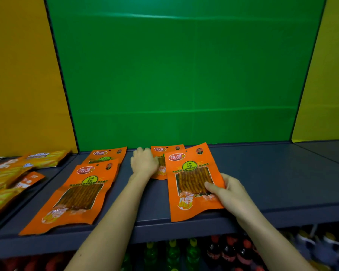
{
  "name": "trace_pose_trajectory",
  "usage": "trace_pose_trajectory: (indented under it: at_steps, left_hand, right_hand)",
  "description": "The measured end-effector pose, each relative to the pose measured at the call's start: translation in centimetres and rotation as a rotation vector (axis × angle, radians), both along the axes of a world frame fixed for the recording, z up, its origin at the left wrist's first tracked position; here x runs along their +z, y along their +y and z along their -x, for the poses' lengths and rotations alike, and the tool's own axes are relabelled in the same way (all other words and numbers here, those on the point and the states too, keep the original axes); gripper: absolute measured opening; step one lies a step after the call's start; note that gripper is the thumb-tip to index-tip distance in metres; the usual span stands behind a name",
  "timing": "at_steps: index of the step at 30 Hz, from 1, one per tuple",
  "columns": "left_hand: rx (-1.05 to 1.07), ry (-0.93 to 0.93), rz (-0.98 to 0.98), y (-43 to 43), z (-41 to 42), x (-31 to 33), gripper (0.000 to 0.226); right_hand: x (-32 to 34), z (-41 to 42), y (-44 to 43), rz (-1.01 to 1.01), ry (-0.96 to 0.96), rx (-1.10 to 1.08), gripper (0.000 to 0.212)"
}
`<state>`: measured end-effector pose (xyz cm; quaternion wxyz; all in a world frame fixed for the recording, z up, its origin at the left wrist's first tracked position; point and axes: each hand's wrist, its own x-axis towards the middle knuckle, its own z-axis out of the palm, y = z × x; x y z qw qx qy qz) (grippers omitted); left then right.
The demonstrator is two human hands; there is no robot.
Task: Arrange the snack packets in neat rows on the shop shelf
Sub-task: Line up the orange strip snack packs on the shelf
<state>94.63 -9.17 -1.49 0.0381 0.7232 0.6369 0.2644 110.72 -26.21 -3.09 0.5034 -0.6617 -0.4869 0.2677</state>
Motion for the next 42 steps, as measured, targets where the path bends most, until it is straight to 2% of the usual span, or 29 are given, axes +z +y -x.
trace_pose_trajectory:
  at_steps: [3, 6, 12, 20, 24, 26, 33, 42]
  left_hand:
    - [-0.049, 0.168, -0.161, -1.5, 0.8, 1.8, 0.032]
    - [-0.099, 0.232, -0.257, -2.8, 1.7, 3.6, 0.025]
    - [-0.132, 0.194, -0.334, -5.9, 5.8, 3.6, 0.024]
    - [-0.043, 0.147, -0.375, -9.0, 9.7, 1.8, 0.020]
    - [0.029, 0.132, -0.375, -11.3, 12.5, 1.1, 0.022]
    - [0.058, 0.138, -0.385, -12.6, 14.2, 0.8, 0.023]
    - [0.188, 0.162, -0.380, -18.0, 21.2, 0.1, 0.016]
    - [0.406, 0.231, -0.297, -24.5, 33.6, -1.5, 0.016]
  right_hand:
    - [-0.1, 1.2, 0.7, -0.012, -0.008, -0.017, 0.005]
    - [-0.4, 2.3, 1.5, -0.022, -0.079, -0.062, 0.008]
    - [-0.9, 3.1, 1.4, 0.045, -0.379, -0.161, 0.036]
    - [-0.6, 3.6, 0.9, 0.045, -0.672, -0.124, 0.048]
    - [0.4, 3.0, 0.1, 0.095, -0.969, -0.169, 0.055]
    - [1.0, 2.8, -0.1, 0.067, -1.056, -0.168, 0.056]
    - [2.5, 7.3, 0.4, -0.262, -0.886, 0.090, 0.032]
    - [2.2, 20.7, 0.3, -0.451, -0.905, 0.401, 0.026]
